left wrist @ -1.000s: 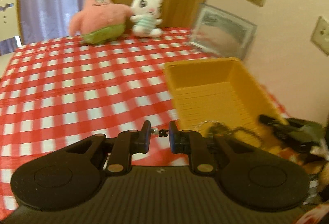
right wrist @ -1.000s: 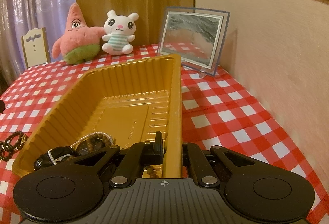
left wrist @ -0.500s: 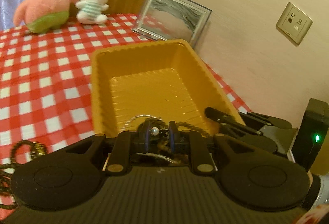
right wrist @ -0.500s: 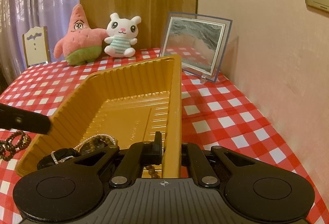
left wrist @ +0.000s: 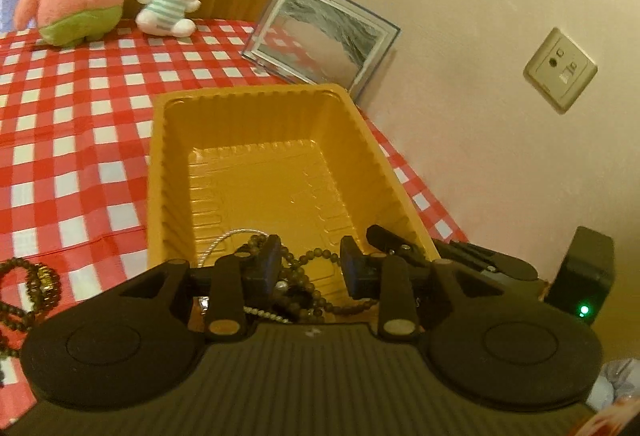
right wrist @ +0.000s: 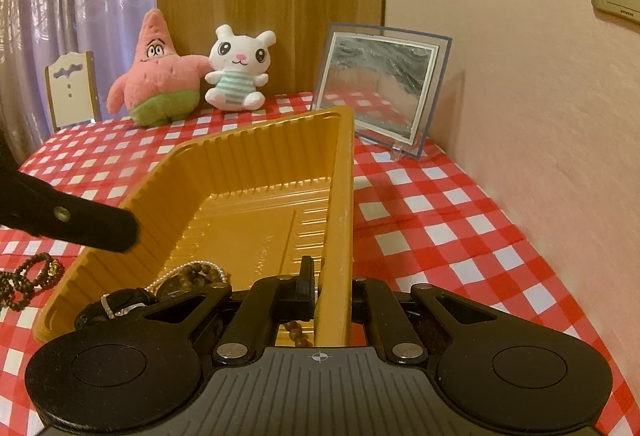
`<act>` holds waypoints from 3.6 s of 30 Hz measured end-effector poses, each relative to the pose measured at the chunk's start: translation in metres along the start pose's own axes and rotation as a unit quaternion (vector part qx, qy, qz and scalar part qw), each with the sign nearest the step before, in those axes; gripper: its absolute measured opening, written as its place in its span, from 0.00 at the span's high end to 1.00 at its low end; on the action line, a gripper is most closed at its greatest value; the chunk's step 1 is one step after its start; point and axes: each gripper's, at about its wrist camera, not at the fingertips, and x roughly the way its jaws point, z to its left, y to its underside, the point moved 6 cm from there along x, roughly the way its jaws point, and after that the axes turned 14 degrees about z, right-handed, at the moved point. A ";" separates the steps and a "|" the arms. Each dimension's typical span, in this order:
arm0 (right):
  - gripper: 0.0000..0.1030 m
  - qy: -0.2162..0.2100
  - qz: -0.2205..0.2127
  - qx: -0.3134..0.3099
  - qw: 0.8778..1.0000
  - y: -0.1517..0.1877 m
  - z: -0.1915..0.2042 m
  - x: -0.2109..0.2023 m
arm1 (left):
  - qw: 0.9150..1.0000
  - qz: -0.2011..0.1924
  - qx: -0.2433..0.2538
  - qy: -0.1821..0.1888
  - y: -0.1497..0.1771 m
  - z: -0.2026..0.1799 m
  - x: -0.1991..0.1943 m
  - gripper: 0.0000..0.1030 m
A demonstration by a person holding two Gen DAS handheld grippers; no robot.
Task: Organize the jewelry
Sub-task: 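Carry the brown bead bracelet over the tray and open the left tool, then grasp a dark bead bracelet from the pile with the left tool, then carry the dark bead bracelet into the tray and open the left tool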
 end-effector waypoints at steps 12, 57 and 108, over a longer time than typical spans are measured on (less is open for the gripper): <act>0.95 -0.004 0.003 -0.003 1.000 -0.001 -0.001 0.002 | 0.992 -0.035 -0.095 -0.078 0.046 0.059 -0.067 0.73; 0.95 0.021 0.004 0.000 1.000 0.003 0.001 -0.006 | 0.978 0.007 -0.018 -0.209 0.069 0.135 -0.041 0.76; 0.95 0.018 0.002 0.008 1.000 -0.003 0.006 -0.004 | 0.993 -0.059 -0.028 -0.101 0.025 0.090 -0.096 0.95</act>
